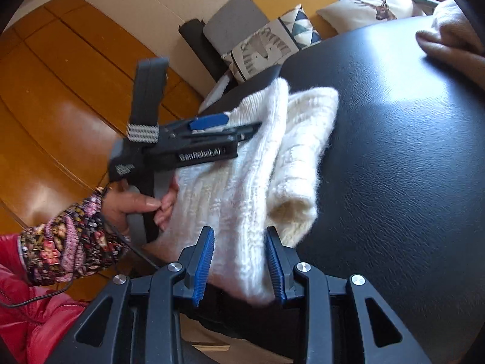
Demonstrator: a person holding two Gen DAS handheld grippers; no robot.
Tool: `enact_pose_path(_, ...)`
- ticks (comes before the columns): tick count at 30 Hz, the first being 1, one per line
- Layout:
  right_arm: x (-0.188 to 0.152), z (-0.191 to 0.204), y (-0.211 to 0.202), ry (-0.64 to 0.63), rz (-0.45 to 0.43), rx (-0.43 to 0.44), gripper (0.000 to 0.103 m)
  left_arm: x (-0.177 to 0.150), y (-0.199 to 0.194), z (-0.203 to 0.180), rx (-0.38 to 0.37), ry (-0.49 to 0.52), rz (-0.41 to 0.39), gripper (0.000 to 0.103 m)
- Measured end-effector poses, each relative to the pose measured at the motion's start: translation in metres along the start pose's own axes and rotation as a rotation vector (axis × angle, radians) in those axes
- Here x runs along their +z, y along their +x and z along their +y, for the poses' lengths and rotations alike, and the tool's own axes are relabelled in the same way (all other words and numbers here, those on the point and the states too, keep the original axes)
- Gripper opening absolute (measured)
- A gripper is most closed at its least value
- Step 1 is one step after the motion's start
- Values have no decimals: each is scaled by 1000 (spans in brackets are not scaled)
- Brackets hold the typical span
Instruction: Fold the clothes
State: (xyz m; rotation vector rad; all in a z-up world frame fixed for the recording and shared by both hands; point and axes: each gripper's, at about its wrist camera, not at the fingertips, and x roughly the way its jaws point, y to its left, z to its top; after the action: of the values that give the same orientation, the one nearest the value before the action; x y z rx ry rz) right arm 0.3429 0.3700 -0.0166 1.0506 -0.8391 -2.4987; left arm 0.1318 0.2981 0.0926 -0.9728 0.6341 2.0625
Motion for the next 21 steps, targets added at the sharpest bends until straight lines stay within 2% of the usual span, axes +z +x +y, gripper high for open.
enact_pose_path(5,-2,5,7,-35,60,83,37,8,11,7,-54,-59,26,90)
enact_pose_path(7,-7,7,6,-49,83,117,37,10,14,4,-66,-47,20,90)
enact_pose_path(9,-13,7,1,-88,105,72,35,9,16,2,-78,-36,5,92)
enact_pose_path(10,-17,7,-1,-110,113,31,25,7,16,4,-87,-51,-5,93)
enact_pose_path(11,-18,5,-5,-115,110,-8,22,5,15,7,-98,-70,-15,93)
enact_pose_path(13,-15,-2,-18,-44,72,-41,22,1,13,10,-106,-87,-30,93)
enact_pose_path(14,-12,-3,-28,-15,25,-50,23,0,13,10,-106,-89,-35,93)
enact_pose_path(17,5,4,-60,6,-175,-64,24,0,13,9,-101,-87,-37,93)
enact_pose_path(19,18,17,-57,-49,-202,-120,20,0,13,11,-111,-95,-37,93)
enact_pose_path(21,30,32,-34,-114,-157,-169,19,0,13,14,-125,-106,-39,93)
